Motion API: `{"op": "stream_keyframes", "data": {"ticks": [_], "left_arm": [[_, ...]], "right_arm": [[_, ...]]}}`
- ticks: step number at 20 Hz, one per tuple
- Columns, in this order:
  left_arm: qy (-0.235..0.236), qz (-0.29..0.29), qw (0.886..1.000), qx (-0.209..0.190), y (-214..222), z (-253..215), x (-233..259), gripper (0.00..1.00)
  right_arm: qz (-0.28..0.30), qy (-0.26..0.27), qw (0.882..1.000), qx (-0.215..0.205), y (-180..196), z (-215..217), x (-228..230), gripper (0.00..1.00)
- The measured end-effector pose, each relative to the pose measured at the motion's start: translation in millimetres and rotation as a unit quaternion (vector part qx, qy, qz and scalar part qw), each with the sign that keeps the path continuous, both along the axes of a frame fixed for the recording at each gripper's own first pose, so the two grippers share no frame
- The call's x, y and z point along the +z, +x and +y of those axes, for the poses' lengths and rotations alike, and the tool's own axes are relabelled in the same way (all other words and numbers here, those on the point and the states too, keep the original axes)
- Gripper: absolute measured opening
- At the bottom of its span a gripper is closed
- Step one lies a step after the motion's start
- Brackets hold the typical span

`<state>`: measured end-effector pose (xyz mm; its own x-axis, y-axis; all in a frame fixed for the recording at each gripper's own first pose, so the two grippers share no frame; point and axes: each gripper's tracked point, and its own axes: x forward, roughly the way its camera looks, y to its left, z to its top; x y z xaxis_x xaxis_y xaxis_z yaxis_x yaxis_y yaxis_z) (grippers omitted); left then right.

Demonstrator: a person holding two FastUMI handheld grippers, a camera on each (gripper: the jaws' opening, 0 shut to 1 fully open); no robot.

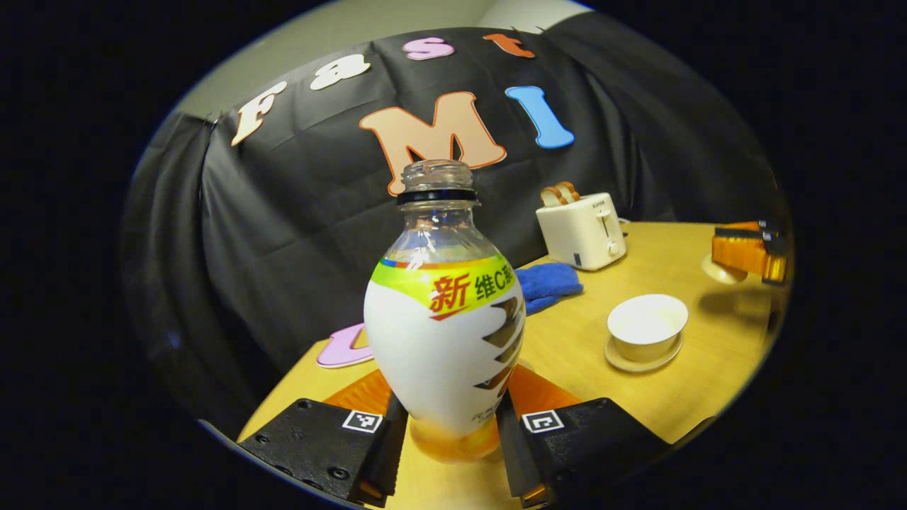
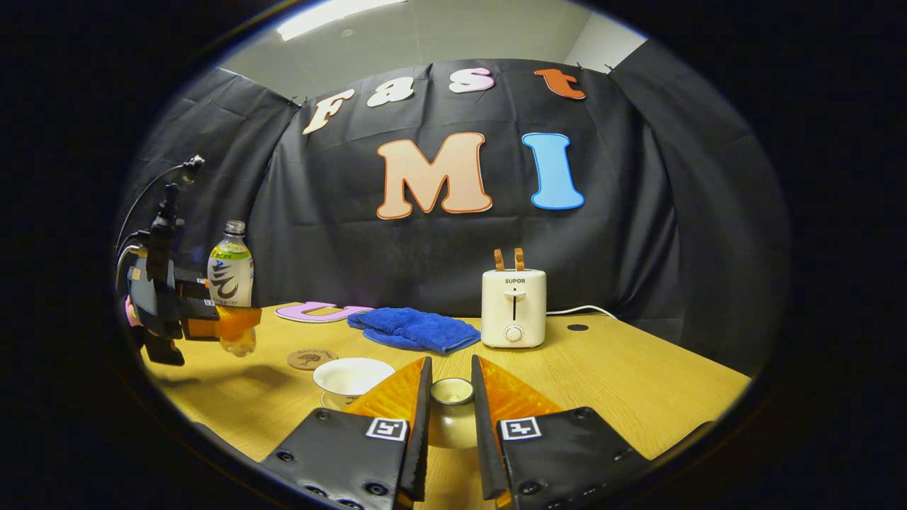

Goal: Open the teacup lid with one hand, grasp the water bottle and pour water into the teacup with the other hand; after pouring, place the water bottle on the coaster and then close the teacup lid.

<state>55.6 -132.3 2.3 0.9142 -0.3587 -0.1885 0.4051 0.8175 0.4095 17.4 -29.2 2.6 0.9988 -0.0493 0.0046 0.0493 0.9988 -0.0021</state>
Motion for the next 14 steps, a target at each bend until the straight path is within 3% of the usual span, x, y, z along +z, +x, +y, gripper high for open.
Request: {"op": "stream_keyframes", "data": {"ticks": [3,7,14], "left_arm": [[0.079,-0.009,0.997,0.009,8.2,11.4,0.6,0.55],[0.187,-0.018,0.982,0.005,17.5,13.0,-5.4,0.55],[0.351,-0.054,0.935,-0.022,20.7,-4.6,-19.1,0.55]], "right_arm": [[0.0,0.0,1.0,0.0,-0.8,-1.3,-0.4,0.33],[-0.001,-0.001,1.0,-0.019,0.3,-19.9,0.6,0.33],[-0.002,-0.002,0.998,-0.061,1.5,-59.5,2.1,0.34]]}}
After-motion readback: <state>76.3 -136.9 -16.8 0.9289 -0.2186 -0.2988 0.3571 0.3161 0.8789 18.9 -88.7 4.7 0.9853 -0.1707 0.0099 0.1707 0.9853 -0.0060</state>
